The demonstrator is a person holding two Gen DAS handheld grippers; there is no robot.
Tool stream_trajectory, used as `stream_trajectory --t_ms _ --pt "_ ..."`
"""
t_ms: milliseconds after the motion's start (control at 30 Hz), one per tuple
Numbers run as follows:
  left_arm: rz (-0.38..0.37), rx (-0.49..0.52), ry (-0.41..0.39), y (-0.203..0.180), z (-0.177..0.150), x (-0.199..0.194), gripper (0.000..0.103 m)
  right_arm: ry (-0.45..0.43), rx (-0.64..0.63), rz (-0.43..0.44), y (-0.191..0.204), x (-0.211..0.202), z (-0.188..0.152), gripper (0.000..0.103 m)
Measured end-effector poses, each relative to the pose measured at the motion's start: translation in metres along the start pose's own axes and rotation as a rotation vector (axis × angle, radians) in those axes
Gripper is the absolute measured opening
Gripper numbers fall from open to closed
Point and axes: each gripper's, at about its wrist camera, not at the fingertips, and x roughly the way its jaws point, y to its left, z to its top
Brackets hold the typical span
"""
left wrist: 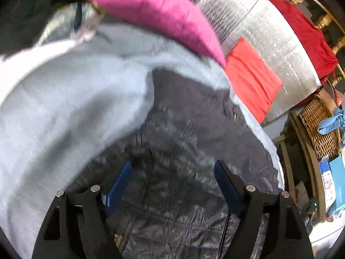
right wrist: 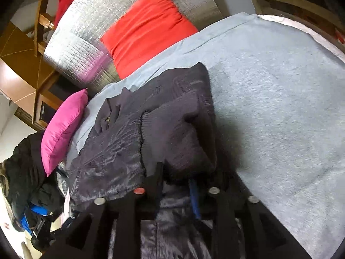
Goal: Fold large clothes
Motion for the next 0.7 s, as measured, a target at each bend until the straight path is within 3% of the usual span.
stream_trajectory --t_ms 67,167,300,467,600,700 --pt "0.026 0.047 -0.048 -0.01 0.009 -0.004 0.08 0.004 -0.004 -0.023 -0.002 -0.011 0.001 0.035" --pt "0.063 0.136 -0.094 -0.036 0.02 0.01 0.082 -0.037 -0.01 -0.071 0.002 -0.032 0.006 0.053" --pt "0.128 0.276 -0.1 -0.059 0.018 0.042 0.082 -0.134 -0.097 -0.027 0.038 -0.051 0.014 0.056" --pt "0.221 0.351 -0.017 -0.064 0.006 0.093 0.082 -0.108 -0.223 -0.015 0.079 -0.01 0.013 0.06" --pt "0.262 0.434 -0.036 -0.062 -0.005 0.106 0.084 0.019 -0.234 -0.138 0.061 0.045 -0.003 0.06" --pt "0.251 0.463 -0.047 -0.056 -0.01 0.111 0.086 -0.022 -0.306 -0.174 0.063 0.051 -0.014 0.06"
